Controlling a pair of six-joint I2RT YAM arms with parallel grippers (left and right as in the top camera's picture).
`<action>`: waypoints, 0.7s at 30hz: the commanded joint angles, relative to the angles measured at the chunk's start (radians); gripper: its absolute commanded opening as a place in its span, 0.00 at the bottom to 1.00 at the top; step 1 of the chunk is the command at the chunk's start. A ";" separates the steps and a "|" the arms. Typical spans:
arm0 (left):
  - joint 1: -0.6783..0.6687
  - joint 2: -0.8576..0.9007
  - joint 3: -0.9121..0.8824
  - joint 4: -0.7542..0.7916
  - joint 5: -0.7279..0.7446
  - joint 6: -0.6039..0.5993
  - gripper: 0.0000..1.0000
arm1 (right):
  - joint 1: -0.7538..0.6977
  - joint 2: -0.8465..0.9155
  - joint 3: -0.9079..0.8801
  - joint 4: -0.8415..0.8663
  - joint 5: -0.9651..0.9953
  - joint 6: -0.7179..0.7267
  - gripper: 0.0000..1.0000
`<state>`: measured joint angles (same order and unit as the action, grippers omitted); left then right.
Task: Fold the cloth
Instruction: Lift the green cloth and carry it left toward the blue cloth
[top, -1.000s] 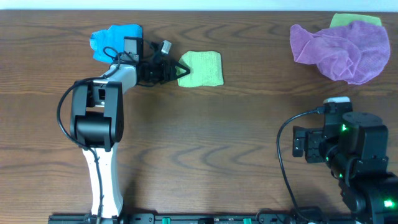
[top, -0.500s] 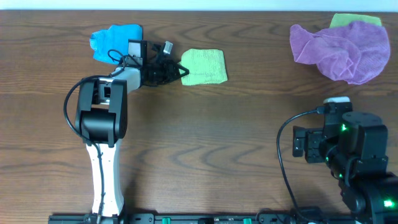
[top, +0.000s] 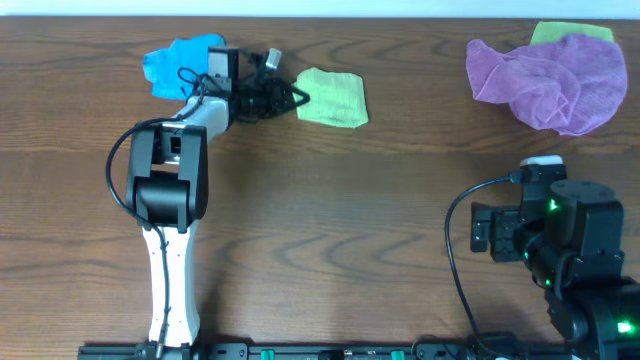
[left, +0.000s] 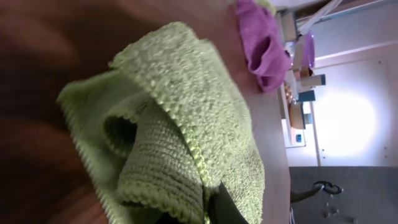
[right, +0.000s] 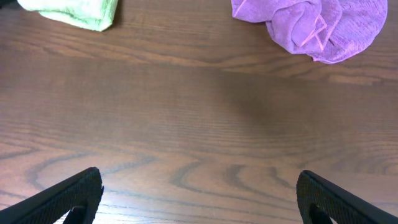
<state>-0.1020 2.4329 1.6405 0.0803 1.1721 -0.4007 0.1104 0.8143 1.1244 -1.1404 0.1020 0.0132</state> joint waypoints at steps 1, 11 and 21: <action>-0.003 -0.010 0.021 0.002 0.025 -0.009 0.06 | -0.006 -0.002 -0.003 -0.001 0.006 -0.011 0.99; -0.001 -0.076 0.021 -0.003 0.005 -0.006 0.06 | -0.006 -0.002 -0.003 -0.001 0.006 -0.011 0.99; 0.008 -0.092 0.025 -0.018 0.007 -0.003 0.06 | -0.006 -0.002 -0.003 -0.001 0.006 -0.011 0.99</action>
<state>-0.1009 2.3791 1.6444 0.0708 1.1748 -0.4080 0.1104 0.8143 1.1244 -1.1404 0.1024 0.0132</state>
